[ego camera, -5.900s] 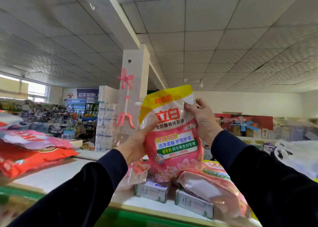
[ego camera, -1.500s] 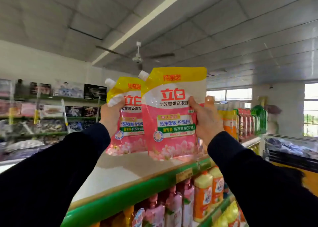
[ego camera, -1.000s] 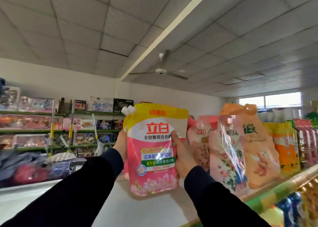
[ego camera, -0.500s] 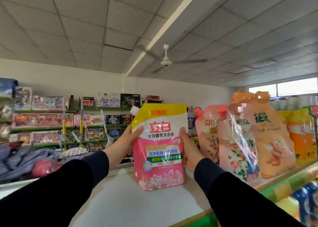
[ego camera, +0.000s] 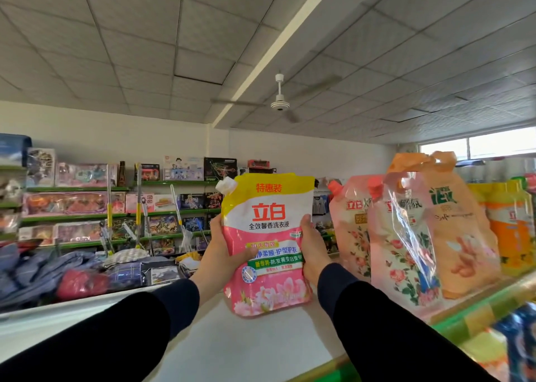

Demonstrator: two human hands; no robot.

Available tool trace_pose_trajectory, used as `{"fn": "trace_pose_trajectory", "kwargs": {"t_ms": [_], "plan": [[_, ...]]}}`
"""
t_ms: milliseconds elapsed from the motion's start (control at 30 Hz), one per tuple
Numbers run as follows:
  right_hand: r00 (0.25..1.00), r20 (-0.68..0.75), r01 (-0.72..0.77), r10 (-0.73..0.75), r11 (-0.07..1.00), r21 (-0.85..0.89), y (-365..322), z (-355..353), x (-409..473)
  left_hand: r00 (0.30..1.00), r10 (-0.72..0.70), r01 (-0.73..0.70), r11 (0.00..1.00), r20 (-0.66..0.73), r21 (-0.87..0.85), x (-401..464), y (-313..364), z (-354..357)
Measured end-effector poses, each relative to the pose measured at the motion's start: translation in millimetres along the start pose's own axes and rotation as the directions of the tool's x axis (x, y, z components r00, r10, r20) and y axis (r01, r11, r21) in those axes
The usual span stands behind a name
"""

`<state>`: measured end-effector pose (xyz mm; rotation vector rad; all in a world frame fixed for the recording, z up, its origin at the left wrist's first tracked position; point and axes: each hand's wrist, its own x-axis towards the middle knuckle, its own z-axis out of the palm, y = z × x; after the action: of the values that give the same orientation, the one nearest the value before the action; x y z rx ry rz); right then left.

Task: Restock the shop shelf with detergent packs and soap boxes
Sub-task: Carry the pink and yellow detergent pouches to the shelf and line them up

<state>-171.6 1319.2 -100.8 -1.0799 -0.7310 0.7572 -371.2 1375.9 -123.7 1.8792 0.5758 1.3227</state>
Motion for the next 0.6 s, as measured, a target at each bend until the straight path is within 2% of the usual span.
{"fn": "trace_pose_trajectory", "kwargs": {"t_ms": [67,200,367,600], "plan": [[0.999,0.038,0.009,-0.009,1.000,-0.004,-1.3,-5.7,-0.2,0.998,-0.061,0.061,0.998,0.005,-0.003,-0.8,5.8,-0.3],[0.989,0.145,-0.026,0.014,0.997,0.076,-5.5,-15.3,-2.9,0.982,-0.188,0.190,0.975,0.036,-0.118,-1.6,13.3,-3.6],[0.971,0.235,-0.065,0.049,0.996,0.061,-7.9,-17.5,-2.2,0.952,-0.253,0.260,0.965,0.172,-0.021,-13.1,6.6,-9.9],[0.997,0.049,-0.055,0.054,0.998,0.026,-16.3,-4.0,0.0,0.965,-0.236,0.238,0.971,0.110,0.001,-17.6,12.5,-6.9]]}}
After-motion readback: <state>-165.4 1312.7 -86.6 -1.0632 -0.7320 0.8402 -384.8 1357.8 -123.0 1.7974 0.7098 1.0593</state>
